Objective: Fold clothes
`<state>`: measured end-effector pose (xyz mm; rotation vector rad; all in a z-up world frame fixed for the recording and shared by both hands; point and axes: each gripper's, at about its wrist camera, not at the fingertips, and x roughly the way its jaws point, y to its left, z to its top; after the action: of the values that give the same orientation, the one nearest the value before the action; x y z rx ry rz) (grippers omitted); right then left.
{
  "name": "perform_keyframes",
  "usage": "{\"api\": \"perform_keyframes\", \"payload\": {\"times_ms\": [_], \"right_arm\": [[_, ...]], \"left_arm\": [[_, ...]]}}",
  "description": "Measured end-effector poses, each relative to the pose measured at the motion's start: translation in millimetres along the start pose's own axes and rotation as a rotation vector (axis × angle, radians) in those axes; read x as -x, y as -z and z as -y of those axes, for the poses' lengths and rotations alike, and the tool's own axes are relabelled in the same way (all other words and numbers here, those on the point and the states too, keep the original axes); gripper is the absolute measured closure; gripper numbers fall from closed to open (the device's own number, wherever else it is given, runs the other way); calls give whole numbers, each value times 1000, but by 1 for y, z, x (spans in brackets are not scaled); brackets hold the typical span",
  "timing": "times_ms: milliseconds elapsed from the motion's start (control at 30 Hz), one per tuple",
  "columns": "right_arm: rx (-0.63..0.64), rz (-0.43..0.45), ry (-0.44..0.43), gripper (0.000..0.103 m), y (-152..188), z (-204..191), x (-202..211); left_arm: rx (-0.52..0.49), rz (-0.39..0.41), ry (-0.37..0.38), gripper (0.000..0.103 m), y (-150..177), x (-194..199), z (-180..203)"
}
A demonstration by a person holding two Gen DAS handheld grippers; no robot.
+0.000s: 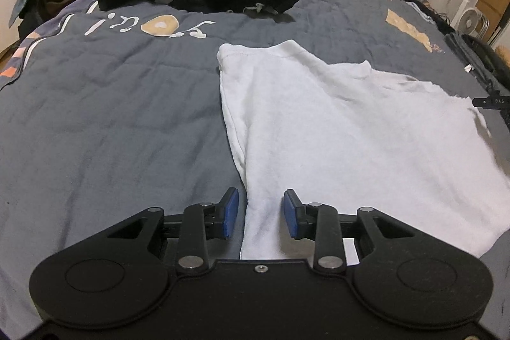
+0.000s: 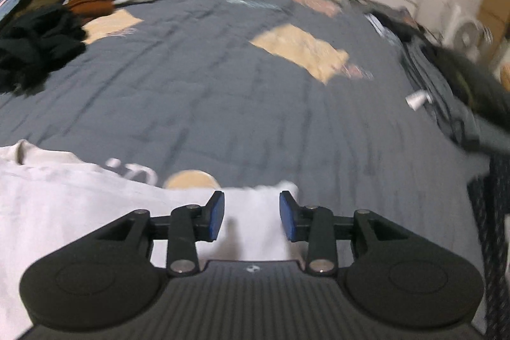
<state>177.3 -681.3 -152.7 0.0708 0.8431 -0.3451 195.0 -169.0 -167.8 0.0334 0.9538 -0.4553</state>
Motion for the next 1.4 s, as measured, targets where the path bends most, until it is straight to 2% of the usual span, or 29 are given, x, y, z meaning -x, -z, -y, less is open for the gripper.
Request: {"api": "perform_keyframes", "payload": {"times_ms": [167, 233, 267, 400, 533, 633, 767, 867, 967, 1033, 1167, 1233, 1267, 1300, 1400], "right_arm": [[-90, -23, -6, 62, 16, 16, -19], [-135, -17, -23, 83, 20, 18, -23], [-171, -9, -47, 100, 20, 19, -21], [-195, 77, -35, 101, 15, 20, -10], [-260, 221, -30, 101, 4, 25, 4], [-215, 196, 6, 100, -1, 21, -10], [-182, 54, 36, 97, 3, 14, -37], [-175, 48, 10, 97, 4, 16, -28], [-148, 6, -23, 95, 4, 20, -28], [-153, -1, -37, 94, 4, 22, -32], [-195, -5, -67, 92, 5, 25, -40], [-202, -16, -78, 91, 5, 26, -48], [-205, -20, -83, 91, 5, 25, -50], [-208, -23, -87, 91, 5, 24, -53], [-214, -23, -106, 98, 4, 26, -54]], "left_arm": [[-7, 0, -15, 71, -1, -2, 1], [-9, -4, -17, 71, 0, -3, 1], [-9, -6, -17, 71, 0, -4, 1], [-20, -5, -24, 71, 0, -4, 2], [-26, -5, -31, 71, 1, -4, 4], [-30, -6, -35, 71, 0, -5, 4], [-22, 34, -23, 71, -6, 4, -2], [-6, 114, 85, 69, -26, 16, -17], [46, 137, 118, 69, -56, -2, -36], [68, 129, 113, 69, -77, -23, -45], [106, 51, 86, 70, -99, -68, -49], [109, 41, 89, 72, -99, -77, -48], [106, 51, 97, 80, -100, -77, -48], [103, 62, 105, 97, -100, -77, -47], [95, 93, 130, 98, -101, -75, -45]]}}
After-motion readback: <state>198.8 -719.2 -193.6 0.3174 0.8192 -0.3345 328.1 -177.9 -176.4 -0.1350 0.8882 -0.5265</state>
